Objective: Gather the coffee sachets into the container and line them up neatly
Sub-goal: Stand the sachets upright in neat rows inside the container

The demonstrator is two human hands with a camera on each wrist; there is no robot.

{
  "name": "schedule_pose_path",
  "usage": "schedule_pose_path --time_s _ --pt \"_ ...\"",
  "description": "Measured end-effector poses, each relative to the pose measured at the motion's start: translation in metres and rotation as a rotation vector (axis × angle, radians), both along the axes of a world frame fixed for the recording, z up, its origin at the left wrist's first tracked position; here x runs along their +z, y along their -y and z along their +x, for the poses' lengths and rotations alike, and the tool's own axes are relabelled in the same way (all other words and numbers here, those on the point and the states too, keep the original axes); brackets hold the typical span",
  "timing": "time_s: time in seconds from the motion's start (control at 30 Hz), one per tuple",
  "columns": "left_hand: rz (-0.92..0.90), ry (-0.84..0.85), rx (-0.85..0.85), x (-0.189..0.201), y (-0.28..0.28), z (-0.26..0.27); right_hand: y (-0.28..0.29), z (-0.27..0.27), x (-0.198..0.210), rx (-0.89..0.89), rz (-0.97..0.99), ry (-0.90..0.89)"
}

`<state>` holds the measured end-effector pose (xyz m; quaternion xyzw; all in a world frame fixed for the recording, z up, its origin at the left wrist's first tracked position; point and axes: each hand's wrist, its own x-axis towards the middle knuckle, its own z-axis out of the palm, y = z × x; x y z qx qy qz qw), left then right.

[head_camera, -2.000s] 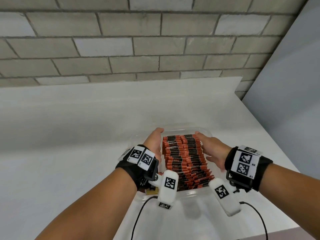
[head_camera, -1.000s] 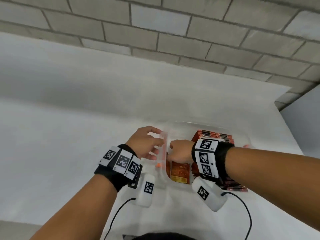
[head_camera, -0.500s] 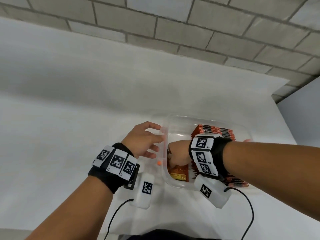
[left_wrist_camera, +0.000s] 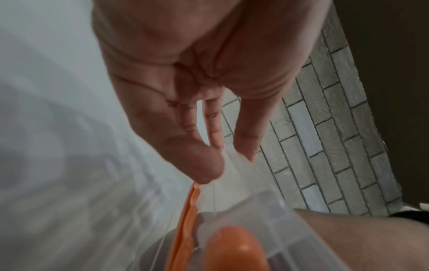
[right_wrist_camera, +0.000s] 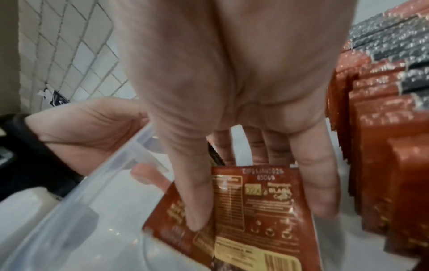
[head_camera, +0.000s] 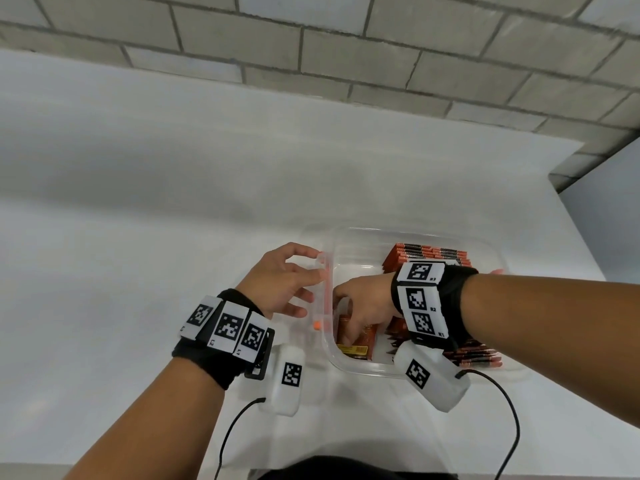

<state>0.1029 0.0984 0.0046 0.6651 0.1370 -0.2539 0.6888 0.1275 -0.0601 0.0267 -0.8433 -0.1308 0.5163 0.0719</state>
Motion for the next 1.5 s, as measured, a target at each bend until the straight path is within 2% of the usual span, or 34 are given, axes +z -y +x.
schedule_pose_path --time_s 0.2,0.33,0.4,0.47,0.53,0.6,0.7,0.8,0.9,0.97,1.03,1.17,1.27,1.4,1.5 --pt "0.003 0.0 0.013 0.0 0.0 -0.002 0.0 -0.003 0.005 0.244 -0.001 0.198" --pt "0.048 0.008 0.008 0.003 0.001 -0.004 0.005 -0.003 0.019 0.296 0.031 0.303" --pt "0.136 0.058 0.016 0.006 0.001 -0.005 0.01 -0.002 0.029 0.286 0.038 0.365" --pt "0.22 0.171 0.079 0.013 -0.002 -0.006 0.02 -0.001 0.043 0.223 0.062 0.438" --pt "0.221 0.308 0.113 0.029 -0.004 -0.01 0.034 -0.004 0.059 0.142 0.124 0.481" --pt "0.164 0.405 0.0 0.048 0.0 -0.017 0.048 -0.01 0.074 0.076 0.187 0.478" --pt "0.172 0.449 -0.297 0.066 0.022 -0.027 0.067 -0.019 0.088 0.021 0.272 0.456" --pt "0.239 0.534 -0.372 0.068 0.043 -0.032 0.085 -0.027 0.094 -0.03 0.377 0.435" --pt "0.183 0.538 -0.305 0.067 0.054 -0.033 0.107 -0.034 0.101 -0.289 0.598 0.448" --pt "0.052 0.463 -0.192 0.066 0.062 -0.036 0.12 -0.04 0.103 -0.504 0.77 0.45" --pt "-0.119 0.37 -0.127 0.067 0.074 -0.038 0.127 -0.047 0.103 -0.633 0.896 0.443" --pt "-0.412 0.258 -0.034 0.069 0.099 -0.042 0.125 -0.056 0.089 -0.776 0.964 0.594" --pt "-0.473 0.298 0.042 0.067 0.112 -0.043 0.124 -0.059 0.08 -0.93 1.002 0.689" --pt "-0.435 0.405 0.144 0.067 0.126 -0.043 0.13 -0.067 0.07 -0.92 0.953 0.73" --pt "-0.377 0.443 0.182 0.068 0.131 -0.042 0.137 -0.07 0.067 -0.877 0.935 0.652"
